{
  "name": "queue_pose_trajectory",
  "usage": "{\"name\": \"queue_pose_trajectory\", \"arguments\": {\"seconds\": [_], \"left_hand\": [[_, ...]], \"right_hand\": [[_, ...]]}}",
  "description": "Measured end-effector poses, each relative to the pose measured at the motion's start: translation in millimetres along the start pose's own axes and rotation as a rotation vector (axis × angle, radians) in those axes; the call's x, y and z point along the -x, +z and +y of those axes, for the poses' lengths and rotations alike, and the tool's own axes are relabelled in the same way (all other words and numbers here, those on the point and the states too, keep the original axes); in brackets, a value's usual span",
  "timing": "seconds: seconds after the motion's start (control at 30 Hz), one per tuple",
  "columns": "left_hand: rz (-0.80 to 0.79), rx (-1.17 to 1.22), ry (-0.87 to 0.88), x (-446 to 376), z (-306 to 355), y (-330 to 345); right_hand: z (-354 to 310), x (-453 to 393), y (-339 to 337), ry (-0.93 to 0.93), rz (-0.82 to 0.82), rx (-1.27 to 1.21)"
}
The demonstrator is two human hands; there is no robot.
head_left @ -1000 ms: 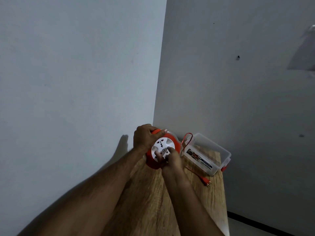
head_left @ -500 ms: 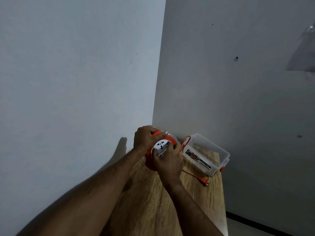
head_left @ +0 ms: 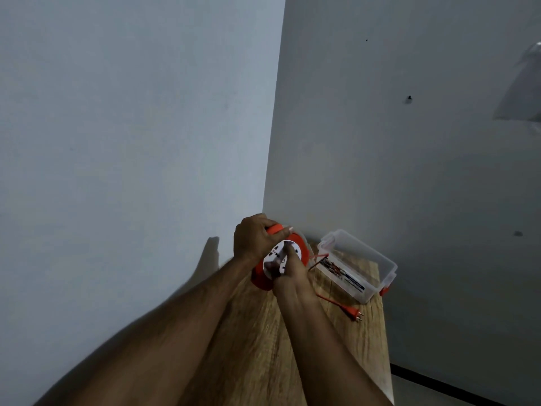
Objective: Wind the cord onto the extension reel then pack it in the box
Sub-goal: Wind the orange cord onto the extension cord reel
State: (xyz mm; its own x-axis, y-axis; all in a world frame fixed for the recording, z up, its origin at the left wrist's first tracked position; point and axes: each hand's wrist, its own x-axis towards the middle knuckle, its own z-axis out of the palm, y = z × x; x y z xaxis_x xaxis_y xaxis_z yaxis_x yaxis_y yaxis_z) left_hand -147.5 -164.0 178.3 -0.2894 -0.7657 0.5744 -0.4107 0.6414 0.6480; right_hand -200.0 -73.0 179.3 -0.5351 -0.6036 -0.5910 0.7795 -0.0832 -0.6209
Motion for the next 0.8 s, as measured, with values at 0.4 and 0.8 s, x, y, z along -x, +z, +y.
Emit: {"name": "queue_pose_trajectory", "arguments": {"seconds": [0.4,0.8], "left_hand": [[0.015,0.049,-0.129,-8.4,-6.5,-10.5],[-0.087,0.074,-0.080,-18.5,2.3,-7.1]], "right_hand": [[7.1,16.4,-27.7,-0.551,0.126,0.512],[3.5,8.9,-25.3,-1.121,0.105,1.365]]}}
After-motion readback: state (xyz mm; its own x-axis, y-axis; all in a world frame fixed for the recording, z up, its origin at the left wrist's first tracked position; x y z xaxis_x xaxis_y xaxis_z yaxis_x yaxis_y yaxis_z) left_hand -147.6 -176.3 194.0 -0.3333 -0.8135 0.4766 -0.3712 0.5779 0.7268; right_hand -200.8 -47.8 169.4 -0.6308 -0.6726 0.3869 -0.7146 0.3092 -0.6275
